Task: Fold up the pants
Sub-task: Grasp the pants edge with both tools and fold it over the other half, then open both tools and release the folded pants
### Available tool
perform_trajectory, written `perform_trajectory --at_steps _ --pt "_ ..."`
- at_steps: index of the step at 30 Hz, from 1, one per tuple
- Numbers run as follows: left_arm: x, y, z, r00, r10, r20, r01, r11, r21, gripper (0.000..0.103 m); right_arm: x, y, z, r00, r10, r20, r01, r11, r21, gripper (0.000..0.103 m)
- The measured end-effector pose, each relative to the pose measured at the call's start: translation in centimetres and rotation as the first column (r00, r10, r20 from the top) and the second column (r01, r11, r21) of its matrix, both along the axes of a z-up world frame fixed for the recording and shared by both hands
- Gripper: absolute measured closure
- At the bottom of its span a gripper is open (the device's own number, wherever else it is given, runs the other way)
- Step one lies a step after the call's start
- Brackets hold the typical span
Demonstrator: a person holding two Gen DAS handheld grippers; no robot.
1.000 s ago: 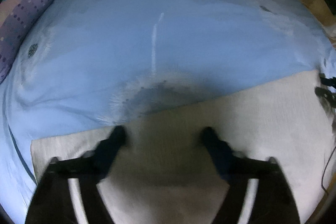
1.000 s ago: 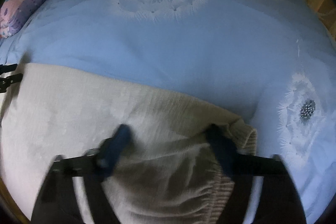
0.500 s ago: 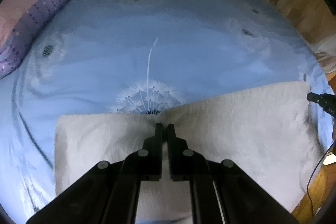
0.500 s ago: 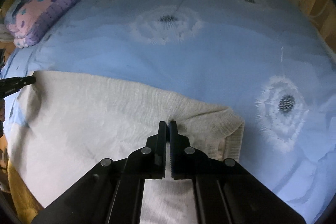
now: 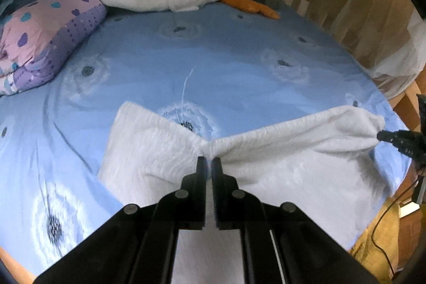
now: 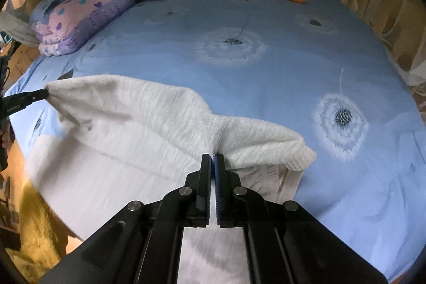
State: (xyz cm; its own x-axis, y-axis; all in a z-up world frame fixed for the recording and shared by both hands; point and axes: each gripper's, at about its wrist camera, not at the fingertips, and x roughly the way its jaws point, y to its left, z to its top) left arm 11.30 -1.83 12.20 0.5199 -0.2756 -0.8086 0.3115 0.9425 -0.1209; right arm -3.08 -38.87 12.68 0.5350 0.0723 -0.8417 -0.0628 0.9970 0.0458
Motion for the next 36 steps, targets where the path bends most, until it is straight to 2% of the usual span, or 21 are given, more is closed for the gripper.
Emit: perform_trajectory --at_steps 7,12,18,25,30,34,36 --pt "-6.1 1.5 0.7 0.999 0.031 0.033 -0.029 0.999 -0.045 0.099 -4.3 1.0 0.5 1.0 0.02 0.0 -0.02 1.0 -0.014 0.101" --pt "-9.6 2.2 -0.5 0.999 0.043 0.007 -0.042 0.998 -0.05 0.099 -6.7 1.5 -0.5 0.999 0.036 -0.034 -0.036 0.999 -0.02 0.101" --pt "-12.0 3.2 -3.9 0.994 0.074 -0.083 -0.08 0.994 -0.071 0.099 -8.3 1.9 -3.1 0.994 0.03 -0.105 -0.031 1.0 -0.006 0.101" --pt "-13.7 2.9 -7.0 0.981 0.1 -0.168 -0.11 0.993 -0.051 0.098 -9.1 2.3 -6.3 0.975 0.013 -0.224 -0.014 1.0 -0.003 0.099" --pt "-14.7 3.1 -7.8 0.965 0.143 -0.22 -0.162 0.984 -0.071 0.084 -9.5 1.7 -6.9 0.963 -0.016 -0.27 0.026 0.999 0.036 0.092" --pt "-15.7 3.5 -7.4 0.959 0.155 -0.236 -0.189 0.974 -0.129 0.079 -10.7 0.9 -5.3 0.97 -0.042 -0.24 0.055 0.997 0.048 0.086" --pt "-15.9 3.5 -7.0 0.959 0.162 -0.231 -0.199 0.969 -0.146 0.071 -11.1 0.1 -4.1 0.972 -0.078 -0.22 0.096 0.993 0.072 0.082"
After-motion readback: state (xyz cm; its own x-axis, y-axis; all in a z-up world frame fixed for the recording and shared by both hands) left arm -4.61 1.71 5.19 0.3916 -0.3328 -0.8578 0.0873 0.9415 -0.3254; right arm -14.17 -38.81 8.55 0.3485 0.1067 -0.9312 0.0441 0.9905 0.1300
